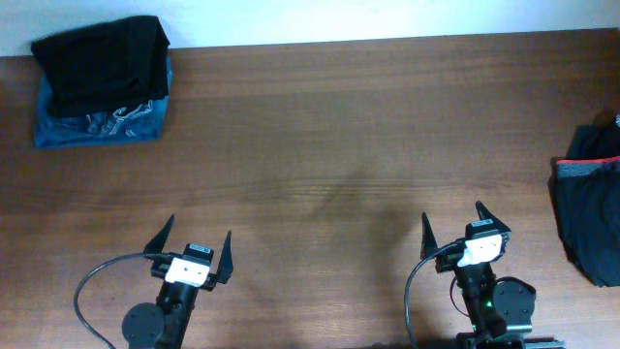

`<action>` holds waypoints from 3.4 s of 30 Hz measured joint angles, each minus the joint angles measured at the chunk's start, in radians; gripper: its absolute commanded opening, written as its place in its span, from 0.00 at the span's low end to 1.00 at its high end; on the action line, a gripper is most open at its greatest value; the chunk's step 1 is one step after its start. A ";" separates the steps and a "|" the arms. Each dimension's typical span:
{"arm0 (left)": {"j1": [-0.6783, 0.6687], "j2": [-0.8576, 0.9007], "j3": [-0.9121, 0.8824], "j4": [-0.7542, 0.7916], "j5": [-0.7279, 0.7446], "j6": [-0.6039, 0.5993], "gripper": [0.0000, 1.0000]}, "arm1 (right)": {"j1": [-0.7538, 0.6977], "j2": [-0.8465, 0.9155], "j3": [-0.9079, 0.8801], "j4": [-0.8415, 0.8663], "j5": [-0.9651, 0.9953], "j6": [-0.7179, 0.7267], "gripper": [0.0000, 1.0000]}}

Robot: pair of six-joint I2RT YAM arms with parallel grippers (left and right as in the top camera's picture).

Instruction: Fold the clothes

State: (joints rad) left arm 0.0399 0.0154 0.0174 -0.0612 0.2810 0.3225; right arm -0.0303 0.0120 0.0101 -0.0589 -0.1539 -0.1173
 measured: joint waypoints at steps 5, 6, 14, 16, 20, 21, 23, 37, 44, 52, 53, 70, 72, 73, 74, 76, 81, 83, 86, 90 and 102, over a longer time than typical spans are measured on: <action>0.000 0.000 0.000 0.000 0.000 0.000 0.99 | 0.000 0.000 0.000 0.000 0.000 0.000 0.99; 0.000 0.000 0.000 0.000 0.000 0.000 0.99 | 0.000 0.000 0.000 0.000 0.000 0.000 0.99; 0.000 0.000 0.000 0.000 0.000 0.000 0.99 | 0.000 0.000 0.000 0.000 0.000 0.000 0.99; 0.000 0.000 0.000 0.000 0.000 0.000 0.99 | 0.000 0.000 0.000 0.000 0.000 0.000 0.98; 0.000 0.000 0.000 0.000 0.000 0.000 0.99 | 0.000 0.000 0.000 0.000 0.000 0.001 0.99; 0.000 0.000 0.000 0.000 0.000 0.000 0.99 | 0.000 0.000 0.000 0.000 0.000 0.000 0.99; 0.000 0.000 0.000 0.000 0.000 0.000 0.99 | 0.000 0.000 0.000 0.000 0.000 0.000 0.99; 0.000 0.000 0.000 0.000 0.000 0.000 0.99 | 0.000 0.000 0.000 0.000 0.000 0.000 0.99; 0.000 0.000 0.000 0.000 0.000 0.000 0.99 | 0.000 0.000 0.000 0.000 0.000 0.000 0.99; 0.000 0.000 0.000 0.000 0.000 0.000 0.99 | 0.000 0.000 0.000 0.000 0.000 0.001 0.99; 0.000 0.000 0.000 0.000 0.000 0.000 0.99 | 0.000 0.000 0.000 0.000 0.000 0.000 0.99; 0.000 0.000 0.000 0.000 0.000 0.000 0.99 | 0.000 0.000 0.000 0.000 0.000 0.000 0.98; 0.000 0.000 0.000 0.000 0.000 0.000 0.99 | 0.000 0.000 0.000 0.000 0.000 0.000 0.99; 0.000 0.000 0.000 0.000 0.000 0.000 0.99 | 0.000 0.000 0.000 0.000 0.000 0.000 0.99; 0.000 0.000 0.000 0.000 0.000 0.000 0.99 | 0.000 0.000 0.000 0.003 -0.003 0.001 0.99; 0.000 0.000 0.000 0.000 0.000 0.000 0.99 | 0.000 0.000 0.000 0.024 -0.033 0.002 0.99; 0.000 -0.001 0.000 0.000 0.000 0.000 0.99 | 0.000 0.000 0.000 0.106 -0.195 0.002 0.99; 0.000 -0.001 0.000 0.000 0.000 0.000 0.99 | 0.000 0.000 0.000 0.159 -0.291 0.001 0.99; 0.000 -0.001 0.000 0.000 0.000 0.000 0.99 | 0.000 0.001 0.000 0.299 -0.424 0.002 0.99; 0.000 -0.001 0.000 0.000 0.000 0.000 0.99 | 0.000 -0.001 0.000 0.498 -0.554 0.001 0.99; 0.000 -0.001 0.000 -0.001 0.000 0.000 0.99 | 0.000 0.025 0.109 0.264 -0.392 0.001 0.99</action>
State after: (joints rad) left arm 0.0399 0.0147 0.0174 -0.0620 0.2810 0.3225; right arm -0.0303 0.0368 0.1192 0.2054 -0.5461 -0.1165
